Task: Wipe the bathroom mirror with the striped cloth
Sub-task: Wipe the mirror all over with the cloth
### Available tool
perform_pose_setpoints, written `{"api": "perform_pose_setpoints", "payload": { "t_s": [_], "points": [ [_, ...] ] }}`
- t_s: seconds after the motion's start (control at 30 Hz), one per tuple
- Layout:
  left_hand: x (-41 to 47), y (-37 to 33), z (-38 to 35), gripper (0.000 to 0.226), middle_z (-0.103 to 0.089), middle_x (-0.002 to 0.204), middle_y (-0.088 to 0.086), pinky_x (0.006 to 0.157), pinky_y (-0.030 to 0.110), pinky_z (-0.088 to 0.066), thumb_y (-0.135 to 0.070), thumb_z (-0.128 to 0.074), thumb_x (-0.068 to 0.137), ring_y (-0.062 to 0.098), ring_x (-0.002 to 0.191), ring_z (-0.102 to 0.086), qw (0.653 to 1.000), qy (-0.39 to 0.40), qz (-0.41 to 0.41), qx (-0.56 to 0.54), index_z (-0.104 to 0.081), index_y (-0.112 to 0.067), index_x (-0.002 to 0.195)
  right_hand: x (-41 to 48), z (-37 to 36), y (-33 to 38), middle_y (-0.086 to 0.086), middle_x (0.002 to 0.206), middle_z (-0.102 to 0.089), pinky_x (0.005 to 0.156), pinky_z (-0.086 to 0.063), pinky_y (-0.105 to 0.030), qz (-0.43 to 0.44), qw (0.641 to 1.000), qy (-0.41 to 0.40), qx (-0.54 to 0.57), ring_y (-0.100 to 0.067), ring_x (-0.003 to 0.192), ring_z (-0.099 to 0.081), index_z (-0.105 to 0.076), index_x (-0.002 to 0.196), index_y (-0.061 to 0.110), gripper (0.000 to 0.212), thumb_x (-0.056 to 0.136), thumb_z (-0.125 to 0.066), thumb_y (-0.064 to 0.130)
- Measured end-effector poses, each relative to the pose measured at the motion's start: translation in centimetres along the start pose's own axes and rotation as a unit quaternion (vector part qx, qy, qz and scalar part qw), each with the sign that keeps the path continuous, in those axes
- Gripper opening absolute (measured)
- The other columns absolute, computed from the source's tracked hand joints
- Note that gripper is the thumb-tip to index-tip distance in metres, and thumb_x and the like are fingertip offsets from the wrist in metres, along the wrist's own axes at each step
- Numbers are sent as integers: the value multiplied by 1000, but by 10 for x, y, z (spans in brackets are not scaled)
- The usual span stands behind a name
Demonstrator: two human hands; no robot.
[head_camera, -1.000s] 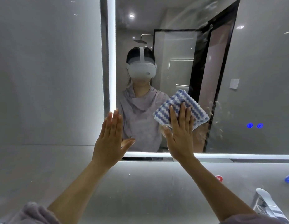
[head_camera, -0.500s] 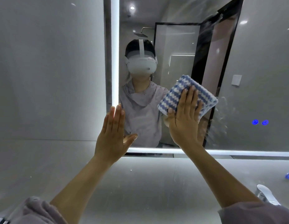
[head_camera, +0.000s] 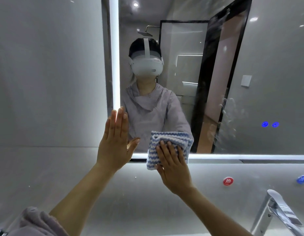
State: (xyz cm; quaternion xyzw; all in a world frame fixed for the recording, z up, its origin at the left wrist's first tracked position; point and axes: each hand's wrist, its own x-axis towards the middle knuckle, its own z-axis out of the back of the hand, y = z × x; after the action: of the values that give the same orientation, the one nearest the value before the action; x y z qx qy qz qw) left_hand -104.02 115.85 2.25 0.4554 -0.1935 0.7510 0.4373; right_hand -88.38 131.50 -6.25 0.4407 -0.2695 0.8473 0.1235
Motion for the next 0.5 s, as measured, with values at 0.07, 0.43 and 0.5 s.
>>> {"api": "perform_pose_setpoints", "payload": {
  "t_s": [0.07, 0.43, 0.5],
  "points": [
    [1, 0, 0, 85, -3, 159, 12, 121, 38, -4, -63, -30, 92, 30, 148, 0, 1000, -3, 2, 0, -15, -2, 149, -2, -1, 5, -4, 162, 7, 121, 2, -44, -4, 1000, -3, -10, -22, 149, 3, -1, 153, 13, 65, 99, -28, 39],
    [1, -2, 0, 81, -6, 159, 15, 122, 39, -5, -56, -36, 93, 31, 148, -2, 1000, -6, 7, -11, -17, 0, 148, 43, 16, -4, 0, 162, 0, 121, -1, -42, -39, 999, -19, 20, -18, 149, 0, -2, 154, 20, 63, 101, -28, 39],
    [1, -2, 1, 81, -5, 159, 14, 121, 40, -6, -57, -34, 93, 30, 148, -1, 1000, -5, 11, -12, -17, -1, 148, 74, 28, -10, -3, 160, -9, 120, -1, -42, -45, 998, -28, 25, -18, 148, 2, -4, 153, 20, 64, 100, -31, 43]
  ]
}}
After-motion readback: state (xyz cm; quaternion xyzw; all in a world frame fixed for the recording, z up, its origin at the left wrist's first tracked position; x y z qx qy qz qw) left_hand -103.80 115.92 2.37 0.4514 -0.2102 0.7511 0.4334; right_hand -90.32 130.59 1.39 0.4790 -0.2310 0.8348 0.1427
